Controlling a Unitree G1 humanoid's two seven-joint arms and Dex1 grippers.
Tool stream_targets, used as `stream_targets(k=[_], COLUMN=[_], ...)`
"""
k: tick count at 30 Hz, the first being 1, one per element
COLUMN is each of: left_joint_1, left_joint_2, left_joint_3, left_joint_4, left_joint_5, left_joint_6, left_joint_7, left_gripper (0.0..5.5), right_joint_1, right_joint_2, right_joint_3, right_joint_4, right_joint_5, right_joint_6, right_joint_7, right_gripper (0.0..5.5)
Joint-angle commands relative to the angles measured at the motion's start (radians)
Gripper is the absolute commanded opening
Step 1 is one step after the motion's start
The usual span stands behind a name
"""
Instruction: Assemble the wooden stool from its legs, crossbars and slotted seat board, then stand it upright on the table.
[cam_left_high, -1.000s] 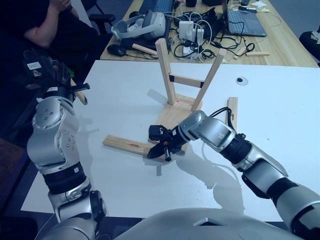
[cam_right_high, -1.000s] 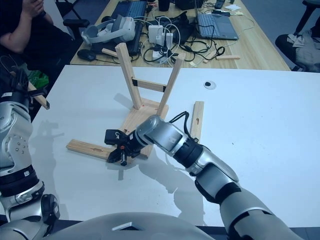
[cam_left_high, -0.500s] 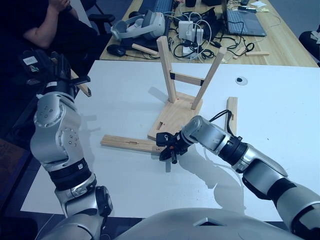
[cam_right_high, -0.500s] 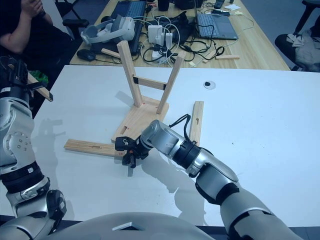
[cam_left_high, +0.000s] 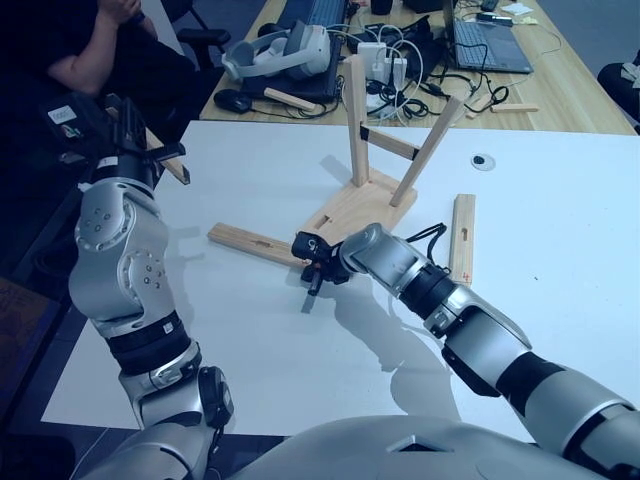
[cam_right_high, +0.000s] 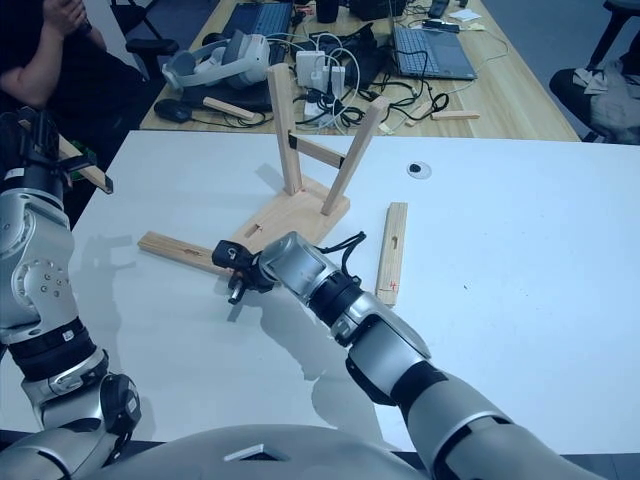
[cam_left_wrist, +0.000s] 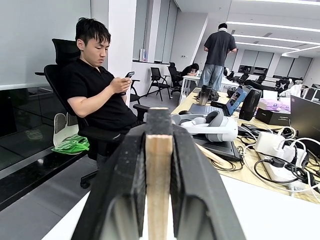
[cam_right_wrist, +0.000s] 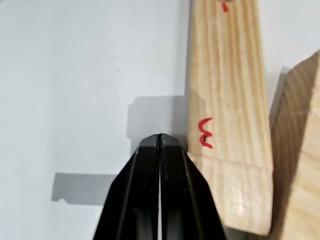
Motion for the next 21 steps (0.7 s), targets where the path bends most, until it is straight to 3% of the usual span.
stream_targets(k=[1, 4, 8, 12, 15, 21], left_joint_1=[0.016, 0.074, 0.149, 0.201, 0.236, 0.314], left_joint_2=[0.011, 0.017, -0.011, -0.037, -0.067, -0.123], left_joint_3=[-0.009, -0.034, -0.071, -0.080, -0.089, -0.131], left_joint_4=[-0.014, -0.045, -0.134, -0.169, -0.175, -0.073], left_joint_5=[0.019, 0.044, 0.001, 0.007, 0.024, 0.117], left_joint_6=[0.027, 0.098, 0.258, 0.290, 0.267, 0.109], left_joint_7=[0.008, 0.013, -0.007, -0.003, 0.013, 0.042], left_gripper=[0.41, 0.41, 0.41, 0.41, 0.41, 0.41], right_joint_1=[0.004, 0.028, 0.164, 0.322, 0.407, 0.435], right_joint_2=[0.019, 0.034, -0.005, -0.067, -0.085, 0.005], right_joint_3=[-0.069, -0.168, -0.315, -0.388, -0.464, -0.747], right_joint_4=[0.064, -0.072, -0.500, -0.842, -0.984, -1.045], right_joint_5=[-0.006, 0.090, 0.255, 0.376, 0.447, 0.635], right_joint_6=[0.027, 0.060, 0.155, 0.267, 0.321, 0.373], right_joint_7=[-0.049, -0.009, -0.007, -0.024, -0.070, -0.248], right_gripper=[0.00, 0.00, 0.00, 0.00, 0.00, 0.00])
